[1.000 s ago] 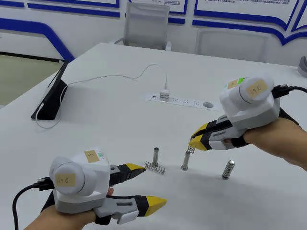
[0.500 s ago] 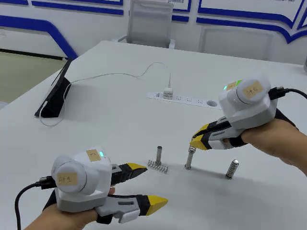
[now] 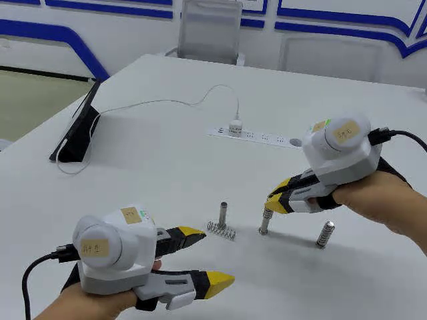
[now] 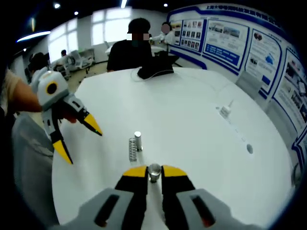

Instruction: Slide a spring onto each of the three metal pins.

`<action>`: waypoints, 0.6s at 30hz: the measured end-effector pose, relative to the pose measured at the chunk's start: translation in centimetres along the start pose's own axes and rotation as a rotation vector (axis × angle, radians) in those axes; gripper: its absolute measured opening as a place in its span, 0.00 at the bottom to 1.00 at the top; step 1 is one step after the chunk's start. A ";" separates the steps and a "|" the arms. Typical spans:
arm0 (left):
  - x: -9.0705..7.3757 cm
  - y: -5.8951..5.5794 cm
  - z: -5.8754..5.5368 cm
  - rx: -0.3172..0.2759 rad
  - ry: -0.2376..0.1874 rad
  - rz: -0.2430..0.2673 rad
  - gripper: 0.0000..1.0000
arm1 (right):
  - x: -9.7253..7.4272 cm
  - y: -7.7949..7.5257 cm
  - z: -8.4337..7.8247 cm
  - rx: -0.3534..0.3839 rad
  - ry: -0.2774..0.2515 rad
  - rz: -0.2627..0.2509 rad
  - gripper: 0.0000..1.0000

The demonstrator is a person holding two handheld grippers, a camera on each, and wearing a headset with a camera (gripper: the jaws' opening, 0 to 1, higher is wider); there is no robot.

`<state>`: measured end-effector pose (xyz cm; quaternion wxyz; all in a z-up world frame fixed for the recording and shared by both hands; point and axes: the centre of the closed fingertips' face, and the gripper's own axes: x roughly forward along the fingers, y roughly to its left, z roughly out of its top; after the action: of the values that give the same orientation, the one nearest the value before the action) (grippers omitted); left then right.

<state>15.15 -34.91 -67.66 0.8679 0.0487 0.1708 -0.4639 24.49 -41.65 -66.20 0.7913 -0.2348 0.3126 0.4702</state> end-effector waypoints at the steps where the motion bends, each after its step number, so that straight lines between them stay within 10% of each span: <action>1: 0.0 0.0 0.0 0.000 0.000 0.000 0.51 | 0.0 0.0 -0.1 0.004 0.001 0.000 0.12; 18: -0.1 0.0 -0.1 -0.002 0.005 0.003 0.51 | 1.2 0.4 -2.0 0.023 0.050 0.018 0.12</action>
<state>15.04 -34.83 -67.72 0.8683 0.0493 0.1734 -0.4622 24.05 -42.06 -68.51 0.7816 -0.2346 0.3398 0.4675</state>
